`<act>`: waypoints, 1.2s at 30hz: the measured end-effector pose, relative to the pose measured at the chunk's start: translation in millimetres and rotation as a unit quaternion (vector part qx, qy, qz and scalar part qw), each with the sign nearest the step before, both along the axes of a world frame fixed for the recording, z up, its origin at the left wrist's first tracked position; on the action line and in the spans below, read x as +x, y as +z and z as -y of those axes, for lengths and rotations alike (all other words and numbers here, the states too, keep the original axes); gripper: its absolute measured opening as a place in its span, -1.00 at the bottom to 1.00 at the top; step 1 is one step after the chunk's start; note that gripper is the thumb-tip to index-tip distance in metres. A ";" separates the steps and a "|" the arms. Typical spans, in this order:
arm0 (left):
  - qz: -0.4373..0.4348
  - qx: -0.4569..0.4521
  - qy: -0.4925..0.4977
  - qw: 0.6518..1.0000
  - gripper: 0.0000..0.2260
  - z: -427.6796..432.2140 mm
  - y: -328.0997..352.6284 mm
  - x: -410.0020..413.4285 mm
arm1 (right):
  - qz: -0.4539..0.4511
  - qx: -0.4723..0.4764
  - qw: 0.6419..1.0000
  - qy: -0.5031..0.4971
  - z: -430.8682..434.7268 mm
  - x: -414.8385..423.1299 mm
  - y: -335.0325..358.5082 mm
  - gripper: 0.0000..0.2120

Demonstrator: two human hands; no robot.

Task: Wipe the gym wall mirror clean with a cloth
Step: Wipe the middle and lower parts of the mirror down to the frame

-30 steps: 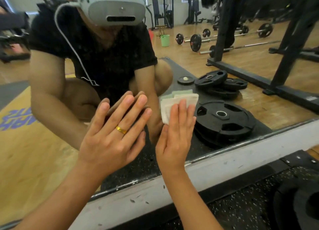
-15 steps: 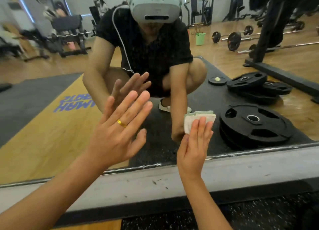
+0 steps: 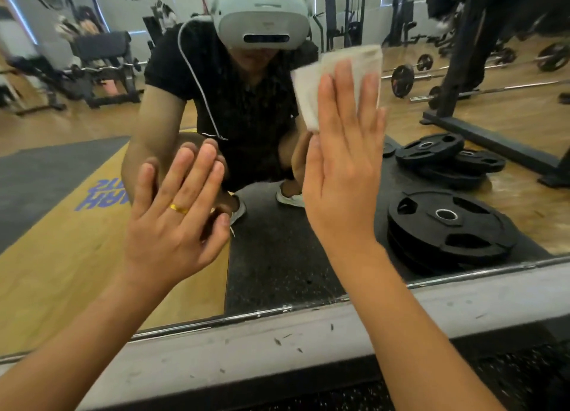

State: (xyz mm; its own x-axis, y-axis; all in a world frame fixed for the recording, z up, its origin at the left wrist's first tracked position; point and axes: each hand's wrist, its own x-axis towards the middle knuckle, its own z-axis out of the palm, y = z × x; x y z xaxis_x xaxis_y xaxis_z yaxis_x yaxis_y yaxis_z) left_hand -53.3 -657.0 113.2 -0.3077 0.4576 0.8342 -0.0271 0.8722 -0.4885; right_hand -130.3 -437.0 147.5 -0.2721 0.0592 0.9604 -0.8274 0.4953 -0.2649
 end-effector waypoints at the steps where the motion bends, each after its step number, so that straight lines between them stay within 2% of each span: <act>1: -0.001 0.003 -0.004 1.000 -0.38 -0.1 -0.7 -0.3 | 0.003 0.001 1.000 0.002 3.9 3.2 -18.0 -0.54; 3: -0.005 0.009 -0.009 1.000 -0.37 -1.1 -1.1 -0.3 | 0.032 0.049 0.998 -0.016 8.3 15.3 -75.6 -0.49; 6: -0.013 0.016 -0.016 1.000 -0.37 -4.9 -1.3 -1.0 | 0.070 0.134 0.986 -0.067 1.8 28.4 -141.1 -0.31; 8: -0.015 0.018 -0.021 1.000 -0.37 -5.6 -0.9 -2.1 | 0.052 0.131 0.987 -0.070 5.6 24.4 -117.1 -0.30; 12: -0.017 0.008 -0.020 1.000 -0.37 1.6 1.2 -3.8 | -0.033 0.085 0.996 -0.024 24.4 13.4 5.6 -0.40; 14: -0.007 0.016 -0.022 1.000 -0.37 -0.1 -2.5 -2.9 | -0.026 0.067 0.997 -0.020 27.8 13.6 17.9 -0.42; 17: -0.010 0.017 -0.021 1.000 -0.36 -3.1 -4.4 -1.8 | 0.034 0.088 0.995 -0.013 26.7 29.3 -63.9 -0.25; 19: -0.016 0.015 -0.019 1.000 -0.37 -4.3 -2.6 -2.6 | 0.088 0.139 0.986 -0.027 19.6 44.6 -138.7 0.01; 21: -0.021 0.018 -0.020 0.999 -0.38 -4.2 1.5 -3.6 | 0.106 0.191 0.974 -0.055 14.4 48.5 -173.1 0.18; 23: -0.022 0.014 -0.023 0.999 -0.39 -3.5 4.9 -4.2 | 0.088 0.196 0.975 -0.060 18.0 39.7 -152.5 0.11; 27: -0.009 0.021 -0.020 1.000 -0.39 -0.5 0.7 -0.7 | 0.011 0.117 0.993 -0.016 24.7 20.8 -35.8 -0.36; 30: -0.007 0.023 -0.016 1.000 -0.38 -3.1 -2.7 0.2 | -0.009 0.068 0.998 -0.012 32.9 18.9 -8.3 -0.43; 32: -0.007 0.021 -0.013 1.000 -0.38 -3.2 -3.7 0.5 | 0.004 0.068 0.997 -0.023 39.2 26.2 -56.0 -0.32; 35: -0.017 0.018 -0.010 1.000 -0.38 -3.6 -1.4 -0.5 | 0.085 0.146 0.984 -0.054 34.3 42.7 -171.7 0.01; 36: -0.018 0.018 -0.013 1.000 -0.38 -3.3 0.1 -1.9 | 0.100 0.168 0.979 -0.065 31.1 46.1 -197.3 0.03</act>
